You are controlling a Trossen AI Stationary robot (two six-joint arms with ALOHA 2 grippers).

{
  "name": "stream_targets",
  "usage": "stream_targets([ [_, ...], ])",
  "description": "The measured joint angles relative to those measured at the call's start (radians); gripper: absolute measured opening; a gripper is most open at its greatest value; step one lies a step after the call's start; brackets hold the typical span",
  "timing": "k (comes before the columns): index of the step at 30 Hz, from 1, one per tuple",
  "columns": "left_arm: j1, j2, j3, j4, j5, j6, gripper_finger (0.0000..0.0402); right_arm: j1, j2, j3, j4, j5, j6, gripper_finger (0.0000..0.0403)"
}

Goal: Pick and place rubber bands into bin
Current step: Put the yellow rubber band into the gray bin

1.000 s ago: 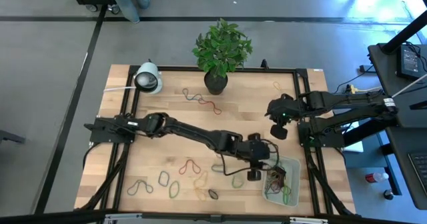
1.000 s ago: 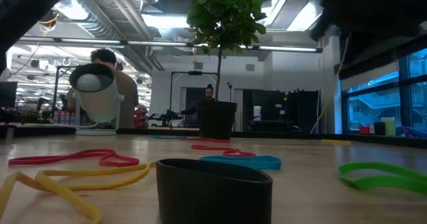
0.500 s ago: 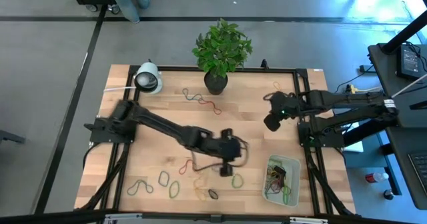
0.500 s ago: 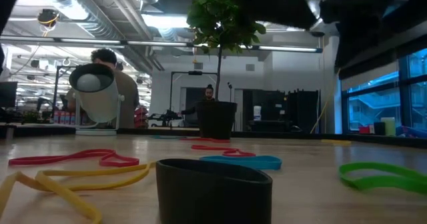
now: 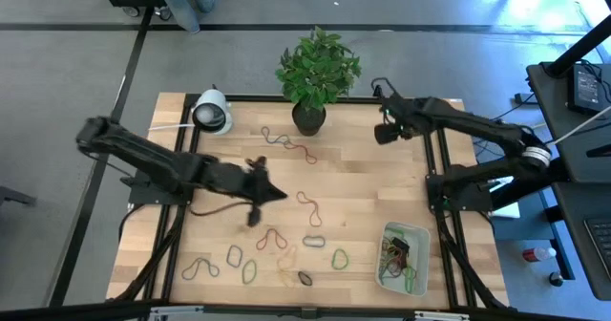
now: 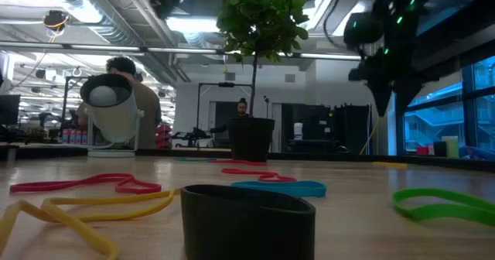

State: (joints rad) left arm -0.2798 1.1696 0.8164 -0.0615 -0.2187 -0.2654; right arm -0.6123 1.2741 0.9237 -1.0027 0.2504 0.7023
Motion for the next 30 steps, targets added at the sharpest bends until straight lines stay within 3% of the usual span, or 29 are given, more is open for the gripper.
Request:
stream_targets([
  [6,0.000,-0.267,-0.073,-0.172,-0.050,0.037,0.0002,-0.164,0.126,0.000,0.100,-0.059,-0.027,0.0221],
  [14,0.000,-0.512,-0.074,-0.368,-0.172,0.143,0.0002,-0.232,0.323,0.000,0.182,-0.096,0.021,0.0215],
  [23,0.000,-0.586,-0.074,-0.467,-0.192,0.149,0.0002,-0.239,0.459,0.005,0.200,-0.139,0.056,0.0166],
  [30,0.001,-0.590,-0.074,-0.512,-0.199,0.149,0.0002,-0.230,0.476,-0.012,0.225,-0.173,0.083,0.0068],
])
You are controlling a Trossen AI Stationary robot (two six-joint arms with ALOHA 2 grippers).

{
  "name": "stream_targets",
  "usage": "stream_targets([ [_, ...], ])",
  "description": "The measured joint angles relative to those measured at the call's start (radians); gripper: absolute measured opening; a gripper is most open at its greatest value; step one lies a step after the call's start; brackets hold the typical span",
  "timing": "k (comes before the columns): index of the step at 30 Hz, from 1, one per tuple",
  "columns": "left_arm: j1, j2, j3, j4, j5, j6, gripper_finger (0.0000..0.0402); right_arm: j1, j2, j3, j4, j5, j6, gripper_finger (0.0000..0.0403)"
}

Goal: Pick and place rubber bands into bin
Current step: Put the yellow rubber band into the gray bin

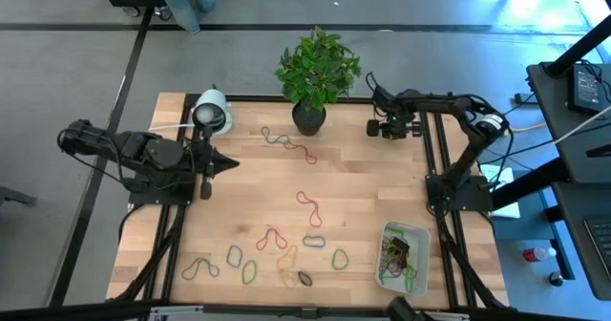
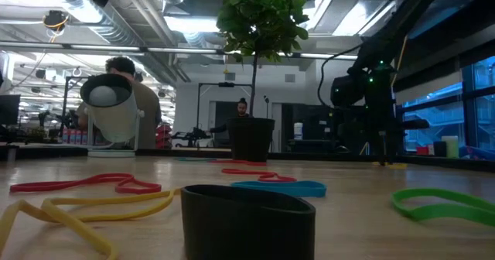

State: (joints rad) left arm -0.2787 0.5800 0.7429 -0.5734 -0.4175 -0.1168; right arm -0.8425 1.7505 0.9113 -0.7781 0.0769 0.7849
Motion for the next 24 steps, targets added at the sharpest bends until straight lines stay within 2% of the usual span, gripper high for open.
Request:
stream_targets([
  [4,0.000,-0.023,0.000,-0.015,-0.007,0.009,0.0001,0.018,-0.007,-0.013,0.007,-0.006,-0.006,0.0009],
  [9,0.000,-0.043,0.000,-0.014,-0.050,0.033,0.0002,0.058,-0.043,-0.024,0.007,0.006,-0.044,0.0004],
  [11,0.000,-0.046,0.000,-0.014,-0.075,0.034,0.0001,0.075,-0.081,-0.032,-0.012,-0.034,-0.050,0.0003],
  [14,0.000,-0.045,0.000,-0.014,-0.123,0.035,0.0001,0.097,-0.172,-0.031,-0.035,-0.075,-0.047,0.0002],
  [20,0.000,-0.043,0.000,-0.013,-0.142,0.070,0.0001,0.218,-0.417,-0.028,-0.177,0.058,0.057,0.0001],
  [24,0.000,-0.043,0.000,-0.003,-0.142,0.064,0.0002,0.328,-0.572,-0.028,-0.261,0.101,0.162,0.0001],
])
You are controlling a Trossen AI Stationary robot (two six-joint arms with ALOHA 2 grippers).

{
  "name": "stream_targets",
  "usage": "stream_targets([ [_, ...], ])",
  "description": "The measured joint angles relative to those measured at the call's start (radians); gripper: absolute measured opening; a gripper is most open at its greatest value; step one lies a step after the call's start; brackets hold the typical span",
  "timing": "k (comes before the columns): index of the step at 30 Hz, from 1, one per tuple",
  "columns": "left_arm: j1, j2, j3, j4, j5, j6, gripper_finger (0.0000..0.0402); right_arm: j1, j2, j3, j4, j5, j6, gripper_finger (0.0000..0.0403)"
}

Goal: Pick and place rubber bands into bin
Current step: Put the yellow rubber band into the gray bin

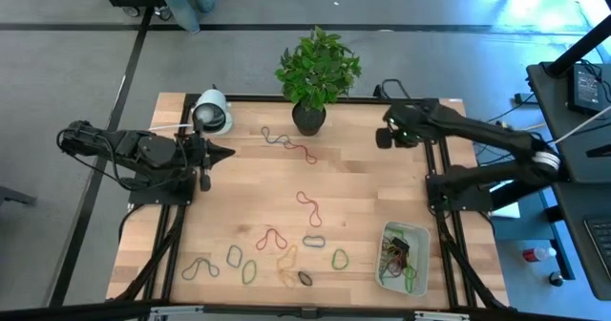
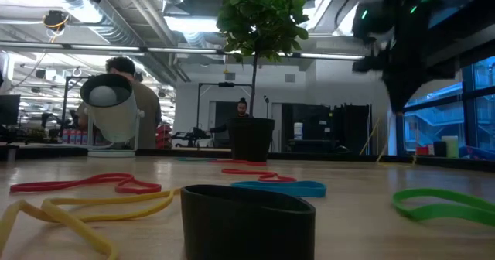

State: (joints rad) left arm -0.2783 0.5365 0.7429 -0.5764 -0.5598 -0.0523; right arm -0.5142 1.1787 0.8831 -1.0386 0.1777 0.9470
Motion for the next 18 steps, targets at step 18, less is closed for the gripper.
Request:
stream_targets([
  [18,0.042,0.021,0.000,-0.003,-0.026,-0.035,0.0001,0.717,-0.209,0.099,-0.126,0.092,0.467,0.0000],
])
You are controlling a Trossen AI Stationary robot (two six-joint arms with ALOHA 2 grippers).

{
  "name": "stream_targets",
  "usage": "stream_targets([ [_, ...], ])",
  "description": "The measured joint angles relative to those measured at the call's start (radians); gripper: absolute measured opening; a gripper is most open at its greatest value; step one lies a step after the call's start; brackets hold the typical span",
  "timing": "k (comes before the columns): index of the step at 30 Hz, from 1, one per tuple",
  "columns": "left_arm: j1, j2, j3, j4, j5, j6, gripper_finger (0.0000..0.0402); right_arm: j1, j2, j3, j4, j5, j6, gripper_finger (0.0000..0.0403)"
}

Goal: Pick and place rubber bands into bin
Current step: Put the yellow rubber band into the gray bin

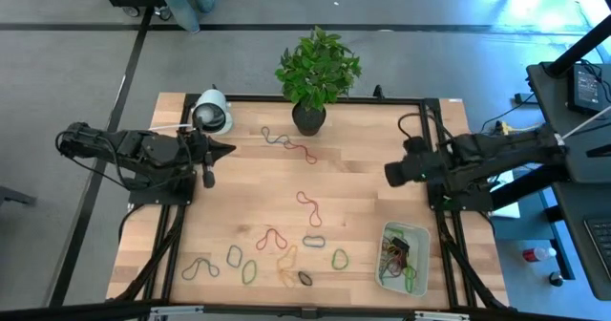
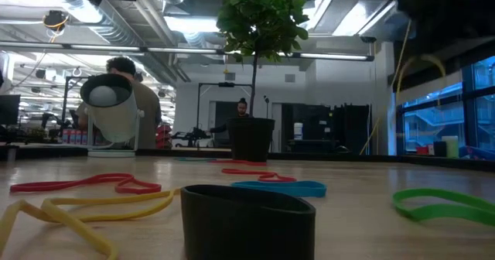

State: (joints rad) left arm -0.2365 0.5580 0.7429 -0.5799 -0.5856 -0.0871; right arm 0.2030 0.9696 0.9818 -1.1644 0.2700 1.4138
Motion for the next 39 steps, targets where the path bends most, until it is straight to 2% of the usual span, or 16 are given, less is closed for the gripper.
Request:
stream_targets([
  [5,0.018,0.033,0.000,0.000,0.012,-0.020,0.0002,0.211,0.073,0.158,-0.074,0.032,0.086,0.0000],
  [12,0.023,0.068,0.000,0.000,0.039,-0.056,0.0002,0.474,0.258,0.382,-0.236,0.018,0.238,0.0000],
  [16,0.023,0.069,0.000,0.000,0.059,-0.106,0.0002,0.603,0.343,0.415,-0.247,-0.032,0.352,0.0000],
  [21,0.023,0.069,0.000,0.000,0.087,-0.139,0.0002,0.736,0.434,0.366,-0.226,-0.056,0.532,0.0000],
  [25,0.023,0.074,0.000,0.000,0.090,-0.140,0.0002,0.792,0.495,0.314,-0.148,-0.063,0.626,0.0000],
  [31,0.023,0.081,0.000,-0.001,0.085,-0.139,0.0003,0.784,0.583,0.225,0.009,-0.063,0.625,0.0000],
  [34,0.023,0.084,0.000,0.000,0.083,-0.139,0.0002,0.775,0.627,0.188,0.053,-0.097,0.627,0.0002],
  [39,0.023,0.090,0.000,0.000,0.083,-0.139,0.0003,0.776,0.678,0.158,0.160,-0.115,0.630,0.0020],
])
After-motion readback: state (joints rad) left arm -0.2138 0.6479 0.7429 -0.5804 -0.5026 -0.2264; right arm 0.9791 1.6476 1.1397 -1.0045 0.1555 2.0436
